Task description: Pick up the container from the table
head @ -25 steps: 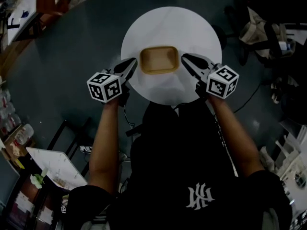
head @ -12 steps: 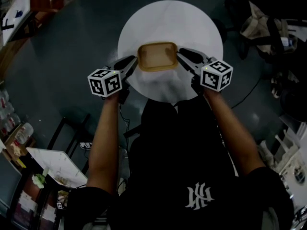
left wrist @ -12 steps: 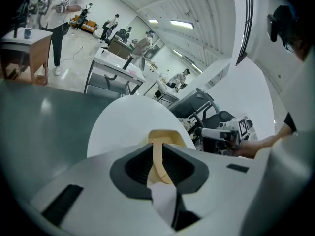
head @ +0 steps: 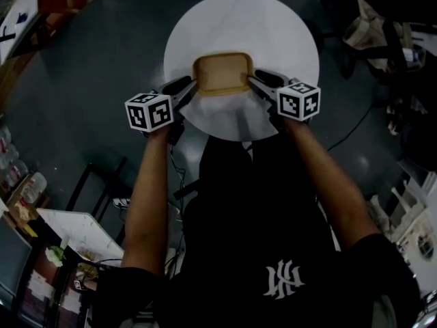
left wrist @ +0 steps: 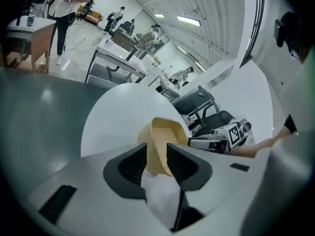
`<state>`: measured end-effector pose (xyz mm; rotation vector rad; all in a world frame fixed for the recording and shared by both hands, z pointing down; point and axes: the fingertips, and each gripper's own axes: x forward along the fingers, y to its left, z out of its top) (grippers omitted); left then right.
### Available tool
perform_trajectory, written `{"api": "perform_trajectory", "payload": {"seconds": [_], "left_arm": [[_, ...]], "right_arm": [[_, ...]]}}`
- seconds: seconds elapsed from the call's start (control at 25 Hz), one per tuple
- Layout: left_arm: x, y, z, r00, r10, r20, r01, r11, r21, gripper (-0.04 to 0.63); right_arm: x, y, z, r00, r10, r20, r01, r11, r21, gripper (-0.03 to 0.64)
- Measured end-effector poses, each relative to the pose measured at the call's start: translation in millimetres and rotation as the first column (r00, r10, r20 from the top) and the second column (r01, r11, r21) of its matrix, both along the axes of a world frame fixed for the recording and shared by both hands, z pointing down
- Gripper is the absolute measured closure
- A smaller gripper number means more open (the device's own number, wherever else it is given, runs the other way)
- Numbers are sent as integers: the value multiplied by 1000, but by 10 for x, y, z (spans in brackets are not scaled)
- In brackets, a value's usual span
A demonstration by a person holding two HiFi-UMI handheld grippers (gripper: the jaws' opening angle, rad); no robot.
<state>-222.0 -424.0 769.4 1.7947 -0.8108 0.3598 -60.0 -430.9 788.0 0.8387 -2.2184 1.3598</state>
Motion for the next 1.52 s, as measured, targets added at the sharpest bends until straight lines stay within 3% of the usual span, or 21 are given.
{"api": "perform_trajectory", "payload": {"seconds": [0.44, 0.6, 1.04, 1.28, 1.52], "left_arm": [[28, 78, 109, 1000, 7, -4, -7, 999, -32, 477], [69, 97, 121, 1000, 19, -7, -19, 999, -42, 479], [201, 144, 62, 998, 53, -34, -54, 997, -47, 554], [164, 113, -39, 998, 53, -28, -54, 998, -21, 563], [111, -13, -359, 998, 63, -30, -61, 997, 51, 563]], "right_arm": [[18, 24, 151, 999, 35, -18, -36, 999, -23, 454], [23, 7, 131, 999, 41, -24, -41, 999, -14, 485], [80, 31, 107, 998, 59, -38, -60, 998, -5, 529], [51, -12, -84, 996, 82, -31, -81, 996, 36, 538], [25, -114, -435, 994, 107, -14, -104, 988, 112, 538]]}}
